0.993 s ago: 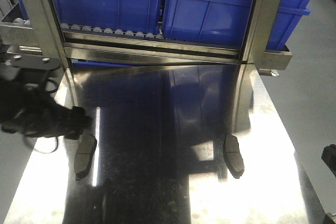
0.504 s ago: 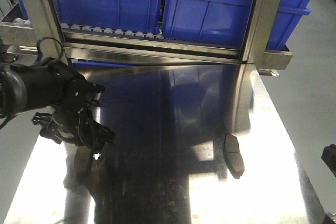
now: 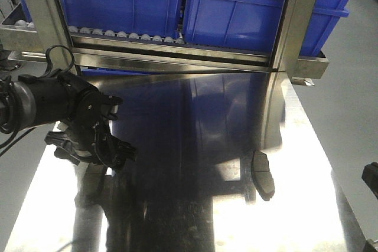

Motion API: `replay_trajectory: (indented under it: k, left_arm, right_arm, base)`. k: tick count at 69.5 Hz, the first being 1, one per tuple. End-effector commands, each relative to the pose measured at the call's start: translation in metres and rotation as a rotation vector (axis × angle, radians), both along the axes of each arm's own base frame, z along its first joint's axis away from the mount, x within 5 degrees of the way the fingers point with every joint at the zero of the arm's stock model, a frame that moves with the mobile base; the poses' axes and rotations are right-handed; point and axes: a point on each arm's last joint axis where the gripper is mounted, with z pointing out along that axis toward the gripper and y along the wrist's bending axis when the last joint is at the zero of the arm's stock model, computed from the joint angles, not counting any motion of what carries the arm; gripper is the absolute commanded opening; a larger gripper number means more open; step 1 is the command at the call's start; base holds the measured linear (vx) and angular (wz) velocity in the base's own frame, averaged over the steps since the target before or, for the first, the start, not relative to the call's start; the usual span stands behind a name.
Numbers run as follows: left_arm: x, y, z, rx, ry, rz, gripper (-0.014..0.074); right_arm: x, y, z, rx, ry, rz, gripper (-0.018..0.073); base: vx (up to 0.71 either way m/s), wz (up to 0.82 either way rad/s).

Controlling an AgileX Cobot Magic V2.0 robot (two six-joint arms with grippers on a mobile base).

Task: Move and align brake pads A on conveyor
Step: 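Lower the open left gripper over the pad nearest it, then close the left gripper on the brake pad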

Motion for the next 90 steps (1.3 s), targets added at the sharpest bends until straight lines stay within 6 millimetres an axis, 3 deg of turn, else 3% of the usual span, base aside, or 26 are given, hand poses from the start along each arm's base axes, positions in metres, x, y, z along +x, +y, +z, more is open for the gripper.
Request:
replay_trajectory:
  k: [1,75,90]
  left_arm:
    - [0.0053,0.0027,0.018,-0.048,-0.055,0.028,0.0593]
    - [0.0021,-0.0001,0.0103,-0.093,0.019,0.022,0.0511]
    - [0.0009,0.0003,0.0101,-0.088,0.031,0.024,0.0418]
  right_arm:
    - [0.0017,-0.0004,0.0157,0.018,-0.095,-0.007,-0.0006]
    - [0.0017,-0.0004,0.0157,0.018,-0.095,-0.007,-0.0006]
    - [0.0017,-0.0004,0.0157,0.018,-0.095,-0.007,-0.0006]
  base:
    - [0.0,0.0]
    - [0.0,0.0]
    - [0.0,0.0]
